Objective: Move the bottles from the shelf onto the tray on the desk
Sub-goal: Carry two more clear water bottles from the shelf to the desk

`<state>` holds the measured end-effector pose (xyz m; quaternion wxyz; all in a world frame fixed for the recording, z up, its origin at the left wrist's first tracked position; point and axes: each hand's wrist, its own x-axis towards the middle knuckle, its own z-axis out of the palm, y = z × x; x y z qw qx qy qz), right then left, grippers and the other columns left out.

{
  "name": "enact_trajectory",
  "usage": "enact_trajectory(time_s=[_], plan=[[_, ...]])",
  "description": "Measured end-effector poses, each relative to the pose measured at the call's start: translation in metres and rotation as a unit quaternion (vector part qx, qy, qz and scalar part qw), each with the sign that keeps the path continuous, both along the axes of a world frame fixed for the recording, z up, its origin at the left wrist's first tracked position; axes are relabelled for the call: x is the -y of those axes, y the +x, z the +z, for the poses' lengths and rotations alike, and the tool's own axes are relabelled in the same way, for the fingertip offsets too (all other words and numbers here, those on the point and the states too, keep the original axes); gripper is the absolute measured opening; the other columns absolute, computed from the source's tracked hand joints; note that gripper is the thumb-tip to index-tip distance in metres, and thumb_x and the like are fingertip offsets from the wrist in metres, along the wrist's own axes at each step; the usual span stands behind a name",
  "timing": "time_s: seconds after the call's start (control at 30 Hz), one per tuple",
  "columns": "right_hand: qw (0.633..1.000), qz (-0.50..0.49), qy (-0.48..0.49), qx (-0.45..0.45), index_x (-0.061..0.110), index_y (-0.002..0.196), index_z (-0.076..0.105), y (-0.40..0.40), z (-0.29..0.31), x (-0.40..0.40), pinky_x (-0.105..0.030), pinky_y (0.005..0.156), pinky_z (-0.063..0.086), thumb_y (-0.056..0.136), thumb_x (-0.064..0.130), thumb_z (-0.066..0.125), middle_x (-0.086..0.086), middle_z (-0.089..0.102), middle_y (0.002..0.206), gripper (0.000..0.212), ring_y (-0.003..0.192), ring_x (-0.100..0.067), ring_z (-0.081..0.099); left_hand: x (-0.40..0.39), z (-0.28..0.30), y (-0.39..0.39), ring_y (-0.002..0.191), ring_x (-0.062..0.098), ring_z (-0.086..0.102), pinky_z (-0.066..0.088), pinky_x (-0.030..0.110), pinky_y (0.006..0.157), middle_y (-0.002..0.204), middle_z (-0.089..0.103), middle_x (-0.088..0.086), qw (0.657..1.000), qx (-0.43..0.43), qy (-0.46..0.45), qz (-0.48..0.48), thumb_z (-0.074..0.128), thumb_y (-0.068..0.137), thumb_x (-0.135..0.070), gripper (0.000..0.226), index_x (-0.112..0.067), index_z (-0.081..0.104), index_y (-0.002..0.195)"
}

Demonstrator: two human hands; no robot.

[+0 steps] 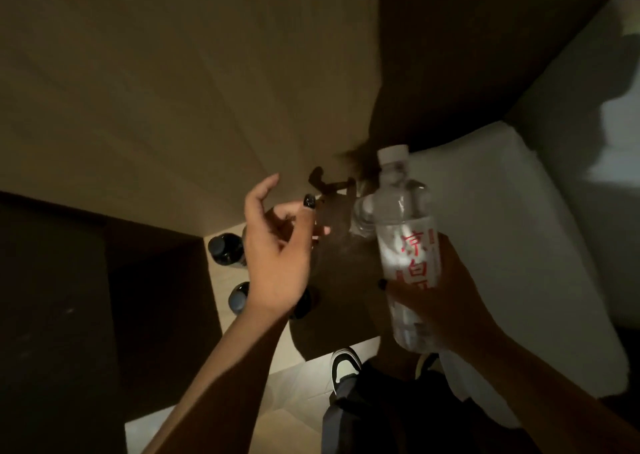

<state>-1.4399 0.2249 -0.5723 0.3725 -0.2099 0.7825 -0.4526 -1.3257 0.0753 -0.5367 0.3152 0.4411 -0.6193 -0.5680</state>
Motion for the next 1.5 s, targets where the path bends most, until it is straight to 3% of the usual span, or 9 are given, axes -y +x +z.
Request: enact_trajectory(time_s=[0.3, 0.47, 0.6, 0.73, 0.9, 1.0, 1.17, 1.37, 1.5], plan=[[0.99, -0.12, 0.051, 0.056, 0.015, 0.117, 0.047, -0.034, -0.004, -0.028, -0.013, 0.048, 0.047, 0.073, 0.015, 0.078, 0.009, 0.059, 0.09, 0.055, 0.077, -0.004, 0.06, -0.015, -0.094, -0.059, 0.128, 0.016, 0.041, 0.039, 0.043, 0.108, 0.144, 0.04, 0.002, 0.977, 0.147, 0.126, -0.088, 0.081, 0.07, -0.021, 0.094, -0.021, 0.024, 0.145], [0.981, -0.146, 0.064, 0.108, 0.018, 0.119, 0.042, -0.032, -0.006, -0.037, -0.012, 0.045, 0.047, 0.073, 0.02, 0.078, 0.001, 0.062, 0.098, 0.058, 0.078, -0.009, 0.063, -0.015, -0.127, -0.084, 0.097, 0.009, 0.06, 0.052, 0.037, 0.093, 0.111, 0.059, -0.002, 0.975, 0.181, 0.013, -0.129, 0.081, 0.071, -0.014, 0.064, -0.035, 0.044, 0.119], [0.977, -0.16, 0.073, 0.123, 0.018, 0.117, 0.043, -0.029, -0.007, -0.038, -0.008, 0.043, 0.045, 0.074, 0.019, 0.078, 0.006, 0.059, 0.093, 0.056, 0.075, -0.004, 0.06, -0.007, -0.139, -0.089, 0.083, -0.002, 0.06, 0.046, 0.008, 0.075, 0.094, 0.061, -0.009, 0.971, 0.192, 0.003, -0.139, 0.077, 0.075, -0.012, 0.039, -0.031, 0.053, 0.099], [0.977, -0.156, 0.092, 0.114, 0.016, 0.122, 0.045, -0.027, -0.008, -0.034, -0.009, 0.045, 0.046, 0.071, 0.022, 0.08, 0.004, 0.061, 0.096, 0.062, 0.08, -0.007, 0.062, 0.004, -0.144, -0.08, 0.096, 0.016, 0.064, 0.053, 0.033, 0.083, 0.105, 0.065, 0.004, 0.97, 0.193, 0.057, -0.135, 0.075, 0.072, -0.025, 0.046, -0.008, 0.059, 0.112], [0.972, -0.181, 0.09, 0.117, 0.016, 0.126, 0.042, -0.026, 0.006, -0.025, -0.014, 0.052, 0.048, 0.071, 0.023, 0.081, 0.001, 0.062, 0.101, 0.068, 0.082, -0.009, 0.062, 0.013, -0.126, -0.051, 0.11, 0.028, 0.062, 0.054, 0.039, 0.088, 0.119, 0.064, 0.013, 0.965, 0.065, 0.254, -0.021, 0.065, 0.086, -0.014, 0.031, -0.01, 0.058, 0.115], [0.973, -0.178, 0.094, 0.113, 0.016, 0.124, 0.045, -0.024, 0.028, -0.023, -0.014, 0.053, 0.045, 0.072, 0.024, 0.079, 0.004, 0.061, 0.098, 0.062, 0.081, -0.006, 0.06, 0.013, -0.101, -0.037, 0.094, 0.018, 0.064, 0.055, 0.029, 0.077, 0.103, 0.067, 0.005, 0.947, 0.008, 0.321, 0.017, 0.063, 0.087, -0.016, 0.015, -0.017, 0.059, 0.101], [0.969, -0.19, 0.083, 0.134, 0.02, 0.122, 0.045, -0.008, 0.082, -0.029, -0.021, 0.051, 0.048, 0.076, 0.026, 0.076, -0.001, 0.062, 0.1, 0.056, 0.086, -0.017, 0.063, 0.015, -0.043, -0.027, 0.095, 0.018, 0.066, 0.051, 0.028, 0.075, 0.094, 0.07, 0.001, 0.877, -0.126, 0.457, 0.083, 0.077, 0.068, -0.031, 0.034, -0.017, 0.07, 0.098], [0.979, -0.123, 0.071, 0.144, 0.015, 0.114, 0.055, 0.008, 0.145, -0.042, -0.036, 0.073, 0.057, 0.079, 0.017, 0.072, -0.009, 0.068, 0.101, 0.039, 0.091, -0.025, 0.066, -0.006, 0.057, -0.018, 0.08, 0.017, 0.061, 0.049, 0.031, 0.077, 0.083, 0.064, 0.0, 0.832, -0.269, 0.473, 0.108, 0.07, 0.07, -0.048, 0.029, -0.022, 0.066, 0.083], [0.983, -0.11, 0.032, 0.144, 0.015, 0.106, 0.058, 0.013, 0.184, -0.045, -0.048, 0.08, 0.058, 0.077, 0.009, 0.072, -0.012, 0.071, 0.096, 0.033, 0.088, -0.028, 0.07, -0.024, 0.118, -0.013, 0.054, 0.01, 0.056, 0.045, 0.024, 0.058, 0.059, 0.054, -0.005, 0.8, -0.338, 0.47, 0.159, 0.056, 0.081, -0.046, 0.029, -0.023, 0.056, 0.063]])
